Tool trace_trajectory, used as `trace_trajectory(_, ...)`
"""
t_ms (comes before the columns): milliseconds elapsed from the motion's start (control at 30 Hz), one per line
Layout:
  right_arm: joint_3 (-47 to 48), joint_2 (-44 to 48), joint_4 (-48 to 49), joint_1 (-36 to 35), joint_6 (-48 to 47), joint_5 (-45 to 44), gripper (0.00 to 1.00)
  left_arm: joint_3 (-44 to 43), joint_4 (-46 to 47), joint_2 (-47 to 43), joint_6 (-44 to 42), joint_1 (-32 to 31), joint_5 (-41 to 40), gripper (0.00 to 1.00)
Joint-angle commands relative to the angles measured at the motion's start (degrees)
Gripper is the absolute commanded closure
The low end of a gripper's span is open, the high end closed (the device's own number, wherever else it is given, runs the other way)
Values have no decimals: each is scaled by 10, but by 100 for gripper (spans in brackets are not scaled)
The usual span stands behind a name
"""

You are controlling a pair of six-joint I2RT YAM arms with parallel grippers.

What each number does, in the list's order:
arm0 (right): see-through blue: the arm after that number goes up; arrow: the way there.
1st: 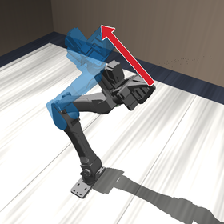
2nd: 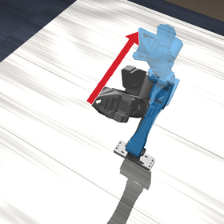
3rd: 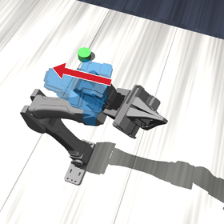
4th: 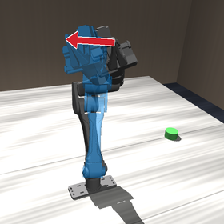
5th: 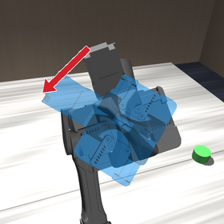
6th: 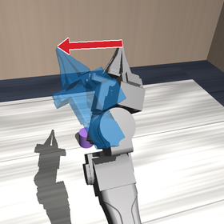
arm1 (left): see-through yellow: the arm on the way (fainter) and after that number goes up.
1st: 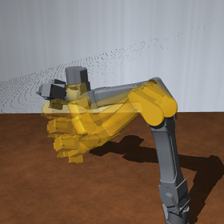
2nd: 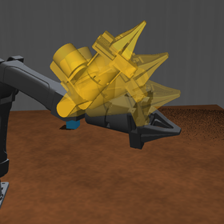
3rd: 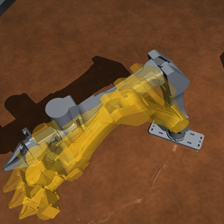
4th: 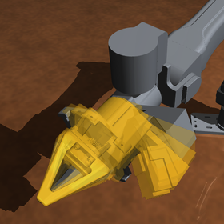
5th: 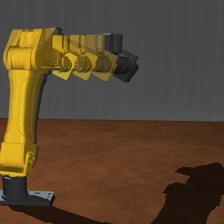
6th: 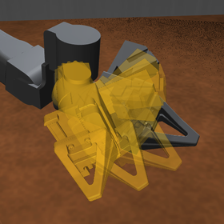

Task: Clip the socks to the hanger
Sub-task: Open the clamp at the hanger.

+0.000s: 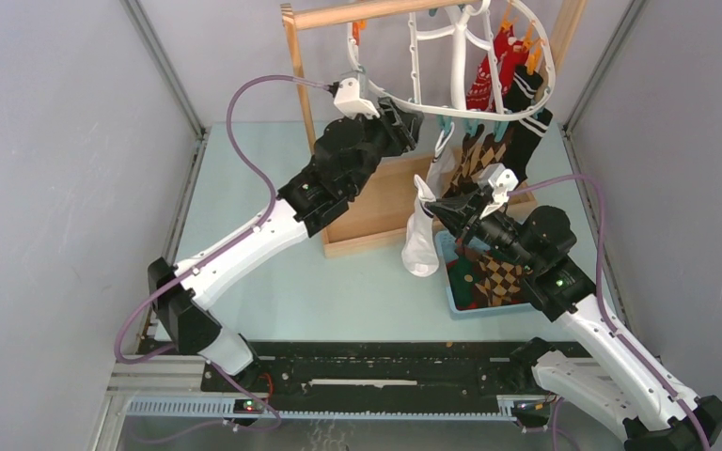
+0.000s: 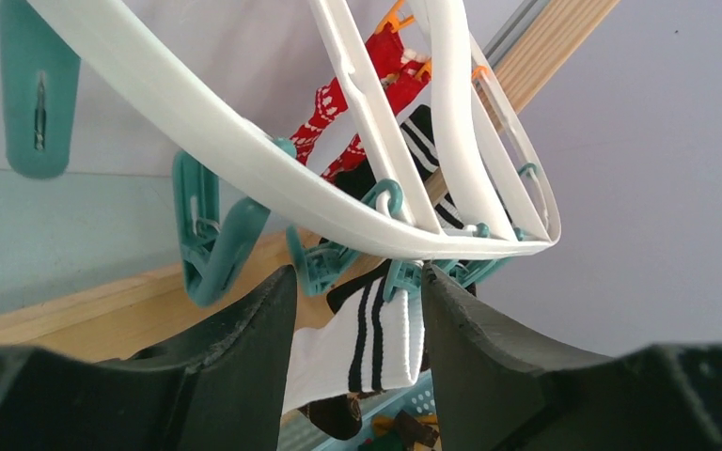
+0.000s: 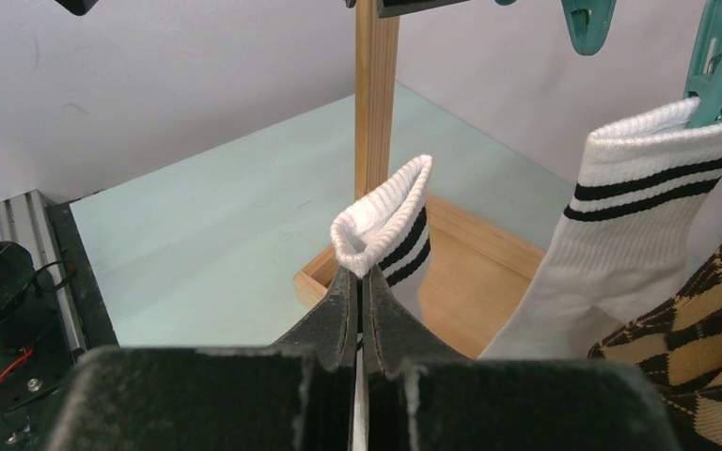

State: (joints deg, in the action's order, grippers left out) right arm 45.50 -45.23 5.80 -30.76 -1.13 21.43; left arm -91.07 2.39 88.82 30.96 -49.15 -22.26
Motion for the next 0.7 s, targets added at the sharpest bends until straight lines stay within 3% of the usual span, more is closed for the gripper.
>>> trace_trajectory(0,23,2,22,4,4,-7,100,18,28,-12,-14,-8,-17,44)
trace_trajectory(300,23,0,25,5,5,-4,100,48,52,-28,-29,-9,-20,40)
trace_trajectory(667,23,-1,31,5,4,-7,100,28,62,1,-35,-9,-33,44)
